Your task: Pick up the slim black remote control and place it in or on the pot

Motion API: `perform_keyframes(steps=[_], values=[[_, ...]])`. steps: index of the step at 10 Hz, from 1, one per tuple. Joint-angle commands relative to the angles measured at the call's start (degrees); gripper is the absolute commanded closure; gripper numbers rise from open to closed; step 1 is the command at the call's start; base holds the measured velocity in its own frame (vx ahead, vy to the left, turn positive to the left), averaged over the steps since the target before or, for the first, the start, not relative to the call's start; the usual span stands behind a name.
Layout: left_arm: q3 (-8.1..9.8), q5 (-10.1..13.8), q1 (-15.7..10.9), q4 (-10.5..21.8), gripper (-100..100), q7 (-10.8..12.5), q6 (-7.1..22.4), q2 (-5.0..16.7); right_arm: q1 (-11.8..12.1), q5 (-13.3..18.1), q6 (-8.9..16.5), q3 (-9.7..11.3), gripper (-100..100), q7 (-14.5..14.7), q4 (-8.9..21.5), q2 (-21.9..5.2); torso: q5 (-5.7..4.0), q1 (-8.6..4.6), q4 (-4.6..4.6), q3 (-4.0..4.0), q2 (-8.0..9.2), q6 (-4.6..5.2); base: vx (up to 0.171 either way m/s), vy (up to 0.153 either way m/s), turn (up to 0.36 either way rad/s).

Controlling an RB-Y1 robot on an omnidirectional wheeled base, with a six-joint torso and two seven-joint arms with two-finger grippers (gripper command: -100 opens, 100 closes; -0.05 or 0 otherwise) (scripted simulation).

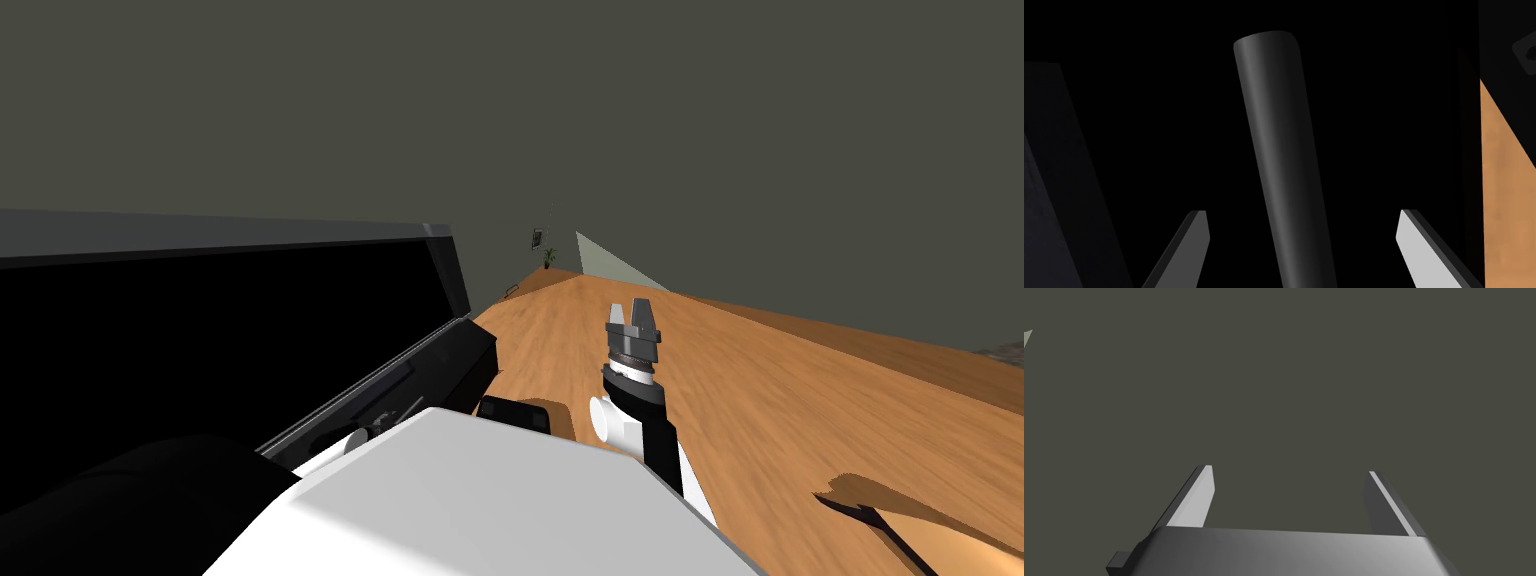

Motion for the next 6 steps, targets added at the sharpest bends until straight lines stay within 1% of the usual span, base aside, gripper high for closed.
perform_keyframes(steps=[1,2,4,5,6], values=[[-0.01,1.63,0.00,2.68,-100,0.76,2.86,0.98,0.00,0.00,0.00,0.00,0,0.00,0.00,0.00,0.00,0.00,0.00,0.00,0.00,0.00,0.115,0.003,-0.102],[-0.01,1.63,0.00,2.68,-100,0.76,3.36,0.98,0.00,0.00,0.00,0.00,0,0.00,0.00,0.00,0.00,0.00,-0.02,-0.04,-0.08,0.00,0.082,0.014,-0.027],[-0.47,4.23,-0.16,6.27,-100,0.94,6.39,2.21,0.00,0.00,0.00,0.00,0,0.00,0.00,0.00,0.01,0.05,0.00,0.00,0.00,0.00,0.091,0.024,-0.070],[-0.47,4.23,-0.16,6.27,-100,0.94,6.51,2.21,0.00,0.00,0.00,0.00,0,0.00,0.00,0.00,0.02,0.08,-0.01,-0.02,-0.04,-0.01,0.066,0.018,-0.024],[-0.73,5.29,-0.22,7.79,-100,1.01,7.83,2.74,0.00,0.00,0.00,0.00,0,0.00,0.00,0.00,0.01,0.04,0.00,0.02,0.05,-0.02,0.054,0.001,-0.040]])
